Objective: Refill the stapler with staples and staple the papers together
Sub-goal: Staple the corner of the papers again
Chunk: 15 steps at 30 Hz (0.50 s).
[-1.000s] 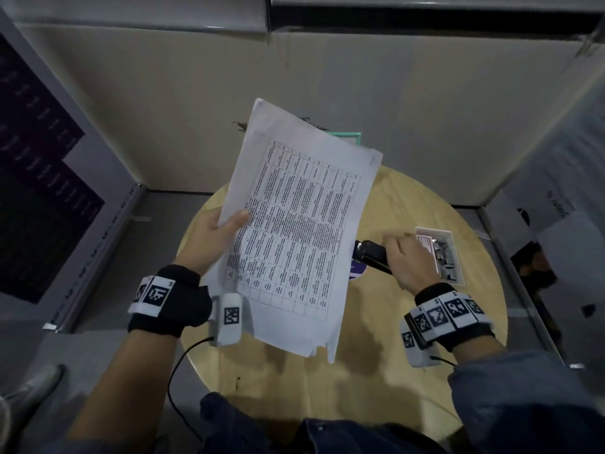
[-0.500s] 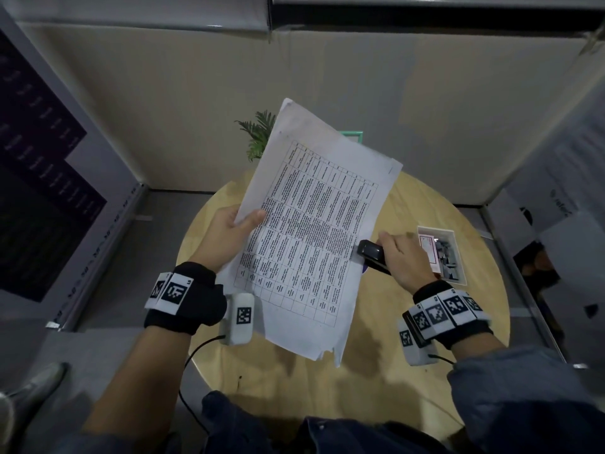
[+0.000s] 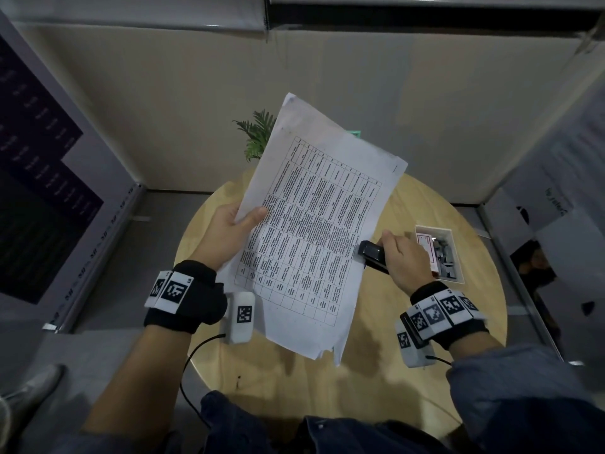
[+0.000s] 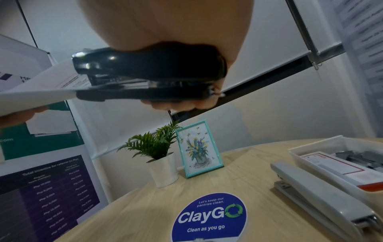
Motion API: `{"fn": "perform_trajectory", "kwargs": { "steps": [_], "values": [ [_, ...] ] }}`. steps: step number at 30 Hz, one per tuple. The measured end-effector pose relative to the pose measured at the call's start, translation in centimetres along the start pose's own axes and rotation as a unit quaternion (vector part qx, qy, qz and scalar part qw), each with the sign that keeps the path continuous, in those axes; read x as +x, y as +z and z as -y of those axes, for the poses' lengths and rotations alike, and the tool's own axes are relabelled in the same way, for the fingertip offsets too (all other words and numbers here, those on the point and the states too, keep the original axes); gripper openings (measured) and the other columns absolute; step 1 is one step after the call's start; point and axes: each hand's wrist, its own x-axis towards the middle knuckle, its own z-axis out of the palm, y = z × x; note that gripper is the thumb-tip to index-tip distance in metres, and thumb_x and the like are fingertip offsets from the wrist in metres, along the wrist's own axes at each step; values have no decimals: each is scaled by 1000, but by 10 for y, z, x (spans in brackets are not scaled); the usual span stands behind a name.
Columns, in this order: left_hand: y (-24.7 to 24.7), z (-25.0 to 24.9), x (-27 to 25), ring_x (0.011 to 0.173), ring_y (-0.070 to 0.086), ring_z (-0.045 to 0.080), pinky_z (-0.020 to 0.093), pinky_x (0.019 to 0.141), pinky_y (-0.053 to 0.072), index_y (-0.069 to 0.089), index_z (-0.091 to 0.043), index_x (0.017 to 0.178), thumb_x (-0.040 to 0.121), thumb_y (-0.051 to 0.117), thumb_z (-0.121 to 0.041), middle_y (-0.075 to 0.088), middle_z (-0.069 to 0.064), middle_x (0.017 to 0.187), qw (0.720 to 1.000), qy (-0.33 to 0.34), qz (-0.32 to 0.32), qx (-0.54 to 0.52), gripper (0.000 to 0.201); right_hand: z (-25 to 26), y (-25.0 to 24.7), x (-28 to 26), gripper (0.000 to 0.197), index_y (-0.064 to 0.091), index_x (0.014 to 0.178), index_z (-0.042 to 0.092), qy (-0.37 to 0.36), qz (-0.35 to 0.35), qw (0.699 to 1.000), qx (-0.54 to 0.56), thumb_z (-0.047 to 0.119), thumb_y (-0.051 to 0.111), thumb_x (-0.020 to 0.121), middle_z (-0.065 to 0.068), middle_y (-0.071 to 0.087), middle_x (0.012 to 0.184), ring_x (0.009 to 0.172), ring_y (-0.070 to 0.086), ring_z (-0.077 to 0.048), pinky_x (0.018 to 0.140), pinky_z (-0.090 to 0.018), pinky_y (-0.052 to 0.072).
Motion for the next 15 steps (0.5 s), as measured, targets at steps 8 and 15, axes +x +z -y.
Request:
{"fn": "perform_trajectory", "kwargs": {
  "steps": [8, 15],
  "values": [
    [-2, 2, -1, 79, 70, 2, 16, 71, 55, 66, -17, 96, 93, 52, -12, 75, -17, 81, 1000, 0, 6, 16, 15, 0, 10, -5, 64, 63, 69, -4, 13, -49, 998, -41, 38, 18, 87, -15, 60, 62, 76, 48, -27, 66, -33, 33],
    [-8, 19, -2, 83, 71, 6, 20, 74, 56, 66, -15, 102, 93, 53, -14, 75, -16, 83, 999, -35, -12, 24, 15, 6, 17, -15, 59, 60, 82, 5, 96, 50, 992, 70, 49, 23, 98, -11, 57, 78, 88, 58, -34, 79, -37, 39]
  ]
}}
